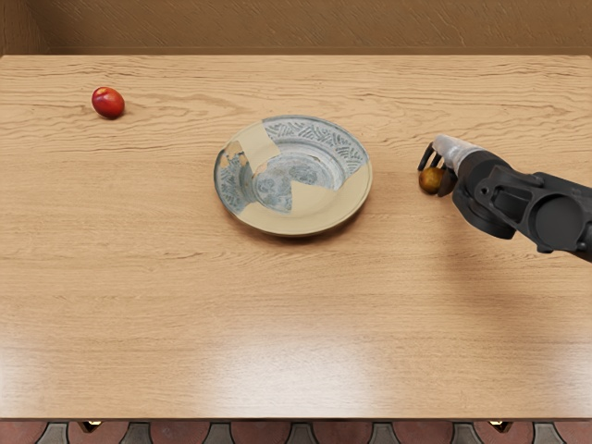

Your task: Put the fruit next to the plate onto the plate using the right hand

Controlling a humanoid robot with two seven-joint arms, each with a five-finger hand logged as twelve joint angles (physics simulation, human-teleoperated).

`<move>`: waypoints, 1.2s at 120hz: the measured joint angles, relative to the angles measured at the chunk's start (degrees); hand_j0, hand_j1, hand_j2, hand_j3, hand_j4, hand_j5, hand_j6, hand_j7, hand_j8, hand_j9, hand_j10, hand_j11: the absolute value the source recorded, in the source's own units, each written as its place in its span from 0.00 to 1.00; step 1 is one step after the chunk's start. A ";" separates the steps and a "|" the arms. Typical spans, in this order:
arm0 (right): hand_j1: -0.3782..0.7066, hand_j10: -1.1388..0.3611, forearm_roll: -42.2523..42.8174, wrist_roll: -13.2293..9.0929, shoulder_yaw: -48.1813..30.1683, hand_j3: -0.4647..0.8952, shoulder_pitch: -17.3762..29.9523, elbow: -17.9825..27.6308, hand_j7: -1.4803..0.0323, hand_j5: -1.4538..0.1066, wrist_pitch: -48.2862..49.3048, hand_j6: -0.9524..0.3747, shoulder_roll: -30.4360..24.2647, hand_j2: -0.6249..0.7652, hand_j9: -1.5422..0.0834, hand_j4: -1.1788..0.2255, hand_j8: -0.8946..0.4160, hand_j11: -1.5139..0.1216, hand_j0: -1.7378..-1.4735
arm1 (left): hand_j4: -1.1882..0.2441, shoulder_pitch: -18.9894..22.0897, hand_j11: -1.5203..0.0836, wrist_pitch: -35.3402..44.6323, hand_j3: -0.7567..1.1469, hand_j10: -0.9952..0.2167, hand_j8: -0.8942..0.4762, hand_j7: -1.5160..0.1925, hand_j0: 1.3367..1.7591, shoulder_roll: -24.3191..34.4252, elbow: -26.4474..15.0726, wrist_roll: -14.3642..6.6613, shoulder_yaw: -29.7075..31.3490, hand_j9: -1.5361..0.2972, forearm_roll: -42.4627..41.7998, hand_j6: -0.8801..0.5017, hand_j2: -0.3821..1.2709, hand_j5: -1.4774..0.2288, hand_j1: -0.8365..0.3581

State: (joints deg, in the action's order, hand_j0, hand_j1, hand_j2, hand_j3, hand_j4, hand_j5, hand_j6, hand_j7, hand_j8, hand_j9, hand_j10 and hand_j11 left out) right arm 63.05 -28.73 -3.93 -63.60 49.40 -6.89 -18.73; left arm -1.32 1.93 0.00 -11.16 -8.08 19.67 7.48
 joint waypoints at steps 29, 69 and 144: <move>0.58 0.47 -0.17 -0.03 0.03 0.34 0.72 0.28 0.48 0.46 -2.02 0.33 0.02 0.45 0.49 0.42 0.31 0.45 0.32 | 0.83 0.00 0.95 0.00 0.40 0.82 0.65 0.89 0.76 0.00 0.00 0.00 0.00 0.84 0.00 0.64 0.23 0.87 0.99; 0.59 0.45 -2.20 -0.15 -0.70 0.34 0.48 2.47 0.42 0.38 -7.84 0.34 -0.40 0.50 0.42 0.42 0.33 0.40 0.32 | 0.83 0.00 0.95 0.00 0.40 0.82 0.65 0.89 0.76 0.00 0.00 0.00 0.01 0.84 0.00 0.64 0.23 0.87 0.99; 0.62 0.45 -4.71 -5.06 -1.09 0.34 -8.00 8.26 0.38 0.32 -9.82 0.37 4.79 0.54 0.38 0.46 0.36 0.36 0.32 | 0.83 0.00 0.95 0.00 0.40 0.82 0.65 0.89 0.76 0.00 0.00 0.00 0.01 0.84 -0.01 0.64 0.23 0.87 0.99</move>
State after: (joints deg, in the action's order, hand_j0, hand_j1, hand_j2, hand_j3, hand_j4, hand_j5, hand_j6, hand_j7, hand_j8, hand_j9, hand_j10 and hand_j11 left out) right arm 58.33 -33.79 -5.02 -71.60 57.66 -16.71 -13.94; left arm -1.32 1.93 0.00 -11.16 -8.08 19.68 7.48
